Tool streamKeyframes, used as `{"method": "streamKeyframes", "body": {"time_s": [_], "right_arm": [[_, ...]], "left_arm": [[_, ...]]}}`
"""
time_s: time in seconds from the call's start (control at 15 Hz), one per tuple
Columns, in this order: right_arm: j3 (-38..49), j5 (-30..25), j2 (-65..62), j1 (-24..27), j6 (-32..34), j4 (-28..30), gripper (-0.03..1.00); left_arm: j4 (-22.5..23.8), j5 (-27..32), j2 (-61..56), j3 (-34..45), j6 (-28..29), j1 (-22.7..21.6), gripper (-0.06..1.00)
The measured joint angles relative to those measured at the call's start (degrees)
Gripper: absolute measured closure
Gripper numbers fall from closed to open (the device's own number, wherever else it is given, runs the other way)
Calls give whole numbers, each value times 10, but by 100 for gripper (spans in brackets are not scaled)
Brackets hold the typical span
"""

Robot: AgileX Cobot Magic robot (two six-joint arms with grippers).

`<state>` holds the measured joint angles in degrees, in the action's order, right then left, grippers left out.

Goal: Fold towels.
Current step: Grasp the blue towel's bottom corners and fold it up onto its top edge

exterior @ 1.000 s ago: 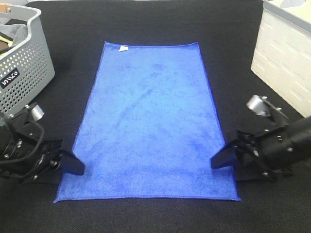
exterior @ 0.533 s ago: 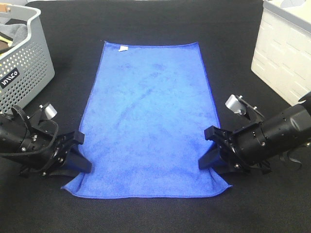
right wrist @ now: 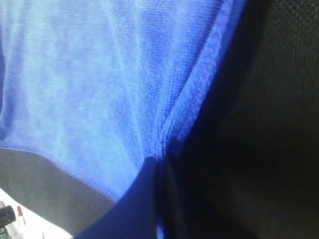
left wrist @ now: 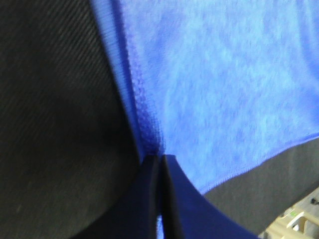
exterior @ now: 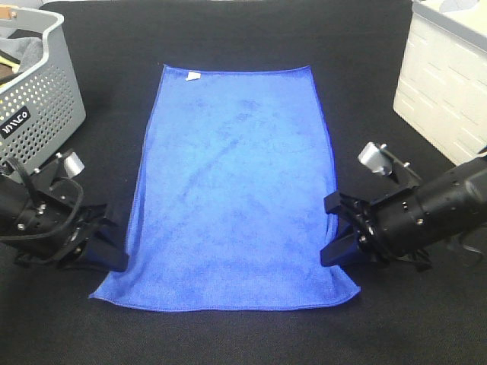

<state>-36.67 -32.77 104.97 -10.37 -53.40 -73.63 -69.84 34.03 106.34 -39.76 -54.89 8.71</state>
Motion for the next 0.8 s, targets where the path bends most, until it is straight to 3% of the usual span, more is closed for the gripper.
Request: {"method": "streamKeyframes", "body": {"time_s": [0.2,0.47,0.8], "right_arm": [[44,-22,-62,0,44,30,97],[132,-42,-145,0,65,44,97],[194,-51,-197,0,105,76,97]], "left_arm": [[61,1,-57,41,61,0,94],[66,14,-175,163,66,0,94],[72,36,-289,233,103,1,94]]}}
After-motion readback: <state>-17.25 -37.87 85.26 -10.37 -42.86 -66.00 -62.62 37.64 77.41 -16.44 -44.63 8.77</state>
